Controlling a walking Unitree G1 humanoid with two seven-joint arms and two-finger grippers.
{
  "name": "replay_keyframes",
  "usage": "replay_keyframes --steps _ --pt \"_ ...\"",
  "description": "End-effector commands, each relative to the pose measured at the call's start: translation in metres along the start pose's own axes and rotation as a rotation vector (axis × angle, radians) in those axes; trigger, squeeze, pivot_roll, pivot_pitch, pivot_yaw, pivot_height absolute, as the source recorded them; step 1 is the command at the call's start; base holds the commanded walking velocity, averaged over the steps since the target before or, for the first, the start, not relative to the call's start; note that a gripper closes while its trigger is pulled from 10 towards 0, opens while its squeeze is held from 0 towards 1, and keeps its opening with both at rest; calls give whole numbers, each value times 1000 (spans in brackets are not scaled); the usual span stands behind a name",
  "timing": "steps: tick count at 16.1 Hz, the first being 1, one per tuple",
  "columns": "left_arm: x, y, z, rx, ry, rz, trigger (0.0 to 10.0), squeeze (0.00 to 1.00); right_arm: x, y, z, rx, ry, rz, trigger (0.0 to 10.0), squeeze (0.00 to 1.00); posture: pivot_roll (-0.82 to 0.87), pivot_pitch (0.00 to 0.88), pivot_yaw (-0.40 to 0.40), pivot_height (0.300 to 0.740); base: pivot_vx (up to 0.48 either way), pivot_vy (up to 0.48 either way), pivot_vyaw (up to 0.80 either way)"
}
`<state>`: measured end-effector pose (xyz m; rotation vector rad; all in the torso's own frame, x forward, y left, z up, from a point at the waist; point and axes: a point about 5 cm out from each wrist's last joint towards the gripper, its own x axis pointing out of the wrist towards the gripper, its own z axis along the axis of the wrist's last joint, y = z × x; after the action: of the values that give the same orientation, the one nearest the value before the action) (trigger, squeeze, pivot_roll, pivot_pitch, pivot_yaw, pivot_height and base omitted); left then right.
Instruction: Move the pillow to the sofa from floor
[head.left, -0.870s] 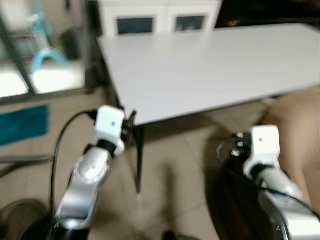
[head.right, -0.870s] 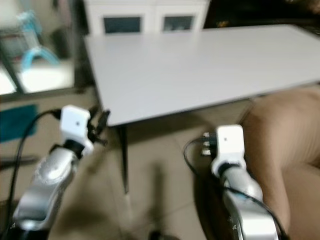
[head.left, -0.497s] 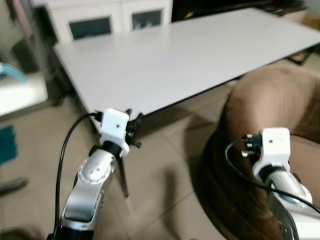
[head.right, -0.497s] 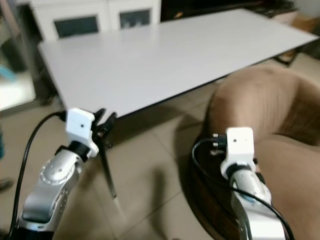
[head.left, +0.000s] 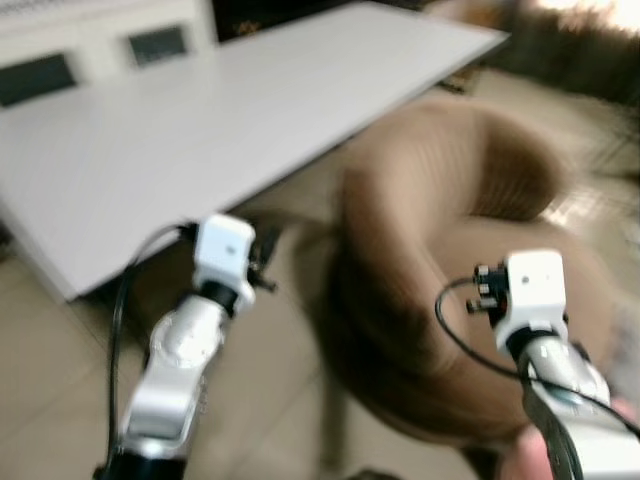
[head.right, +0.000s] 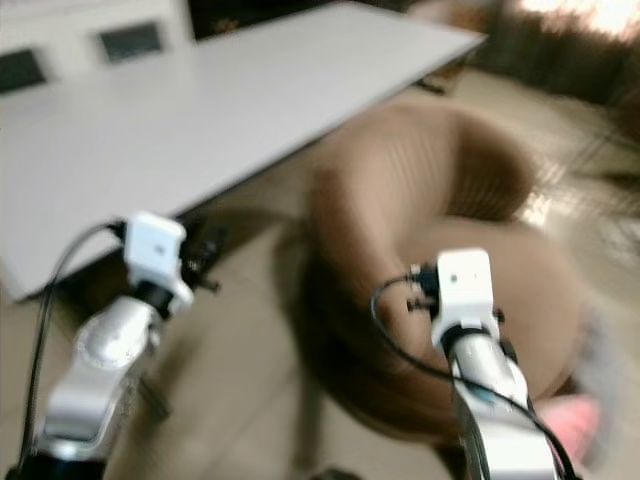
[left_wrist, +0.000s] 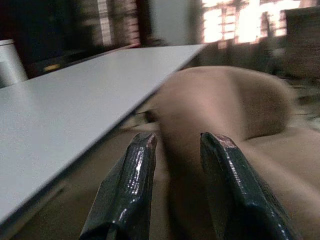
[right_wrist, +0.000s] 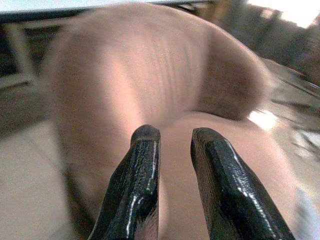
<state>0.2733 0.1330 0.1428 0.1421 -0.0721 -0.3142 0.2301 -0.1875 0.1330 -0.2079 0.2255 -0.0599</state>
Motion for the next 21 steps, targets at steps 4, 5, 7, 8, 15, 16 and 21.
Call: replay_keyframes --steps 4,5,7,8,15,16,21 --pt "0 4 2 26 -8 7 10000 0 -1 2 -6 16 32 -9 10000 0 -68 13 7 740 0 -436 -781" --pt "1 4 2 28 -9 4 10000 0 -1 1 -6 16 32 -12 10000 0 -68 13 7 740 0 -431 -781" --pt "2 3 2 30 -11 0 10000 0 -1 1 -6 17 32 -15 10000 0 -68 13 7 740 0 -433 -781" --pt "2 2 3 31 -12 -2 10000 0 -1 1 -6 17 33 -15 10000 0 -68 13 7 740 0 -431 -781" --pt "6 -3 0 11 5 -48 10000 0 -2 0 -5 30 33 -22 10000 0 -83 22 21 740 0 111 -781" --pt "6 -3 0 14 5 -51 10000 0 -4 1 -5 36 36 -26 10000 0 -85 25 26 740 0 454 -781" --pt "11 -3 4 91 -21 -40 10000 0 -6 1 -7 62 48 -43 10000 0 -89 30 38 740 0 272 -781"
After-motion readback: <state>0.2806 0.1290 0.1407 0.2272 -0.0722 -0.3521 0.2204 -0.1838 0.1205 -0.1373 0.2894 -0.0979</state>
